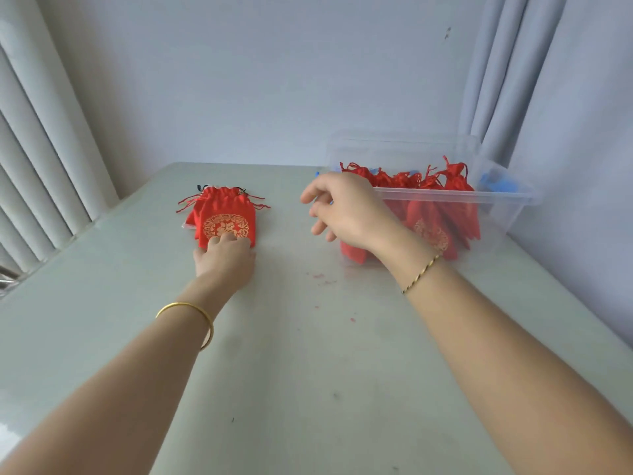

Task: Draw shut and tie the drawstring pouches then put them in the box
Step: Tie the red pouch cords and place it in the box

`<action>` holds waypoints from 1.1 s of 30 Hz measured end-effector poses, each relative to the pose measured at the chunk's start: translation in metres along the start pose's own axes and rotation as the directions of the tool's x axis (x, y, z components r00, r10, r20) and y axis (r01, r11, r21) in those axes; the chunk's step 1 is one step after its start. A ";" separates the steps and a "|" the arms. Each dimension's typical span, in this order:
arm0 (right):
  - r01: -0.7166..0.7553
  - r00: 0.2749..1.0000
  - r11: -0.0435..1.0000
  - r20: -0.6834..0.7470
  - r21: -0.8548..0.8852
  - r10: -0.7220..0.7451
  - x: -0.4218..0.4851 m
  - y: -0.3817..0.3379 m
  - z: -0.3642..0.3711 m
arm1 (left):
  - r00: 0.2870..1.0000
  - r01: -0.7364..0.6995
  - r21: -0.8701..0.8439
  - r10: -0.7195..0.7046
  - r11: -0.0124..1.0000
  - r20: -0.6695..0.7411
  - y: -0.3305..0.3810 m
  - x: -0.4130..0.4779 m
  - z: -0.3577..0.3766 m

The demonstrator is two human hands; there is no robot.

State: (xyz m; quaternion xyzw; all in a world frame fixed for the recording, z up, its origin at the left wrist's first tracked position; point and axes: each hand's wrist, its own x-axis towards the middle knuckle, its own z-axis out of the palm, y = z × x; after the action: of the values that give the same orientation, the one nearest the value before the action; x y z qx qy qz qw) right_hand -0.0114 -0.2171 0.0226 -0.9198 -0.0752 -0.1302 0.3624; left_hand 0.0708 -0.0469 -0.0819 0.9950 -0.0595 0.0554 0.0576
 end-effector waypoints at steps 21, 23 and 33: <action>-0.202 0.976 0.979 0.094 0.032 0.198 -0.052 0.063 0.014 | 0.987 -0.115 -0.309 0.145 0.944 0.075 0.028 -0.067 -0.020; -0.165 0.978 0.986 0.122 -0.027 0.167 -0.053 0.061 0.007 | 0.964 -0.223 -0.455 0.264 0.862 0.028 0.037 -0.069 -0.030; -0.366 0.915 0.832 0.326 0.417 0.239 -0.060 0.073 -0.051 | 0.883 -0.452 -0.566 0.433 0.689 -0.178 0.076 -0.079 -0.083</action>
State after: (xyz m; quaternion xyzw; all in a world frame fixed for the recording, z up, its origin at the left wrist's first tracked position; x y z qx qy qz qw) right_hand -0.0615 -0.3076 -0.0066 -0.8133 -0.0036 0.0731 0.5772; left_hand -0.0251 -0.1033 -0.0010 0.8812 -0.3108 0.0614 0.3509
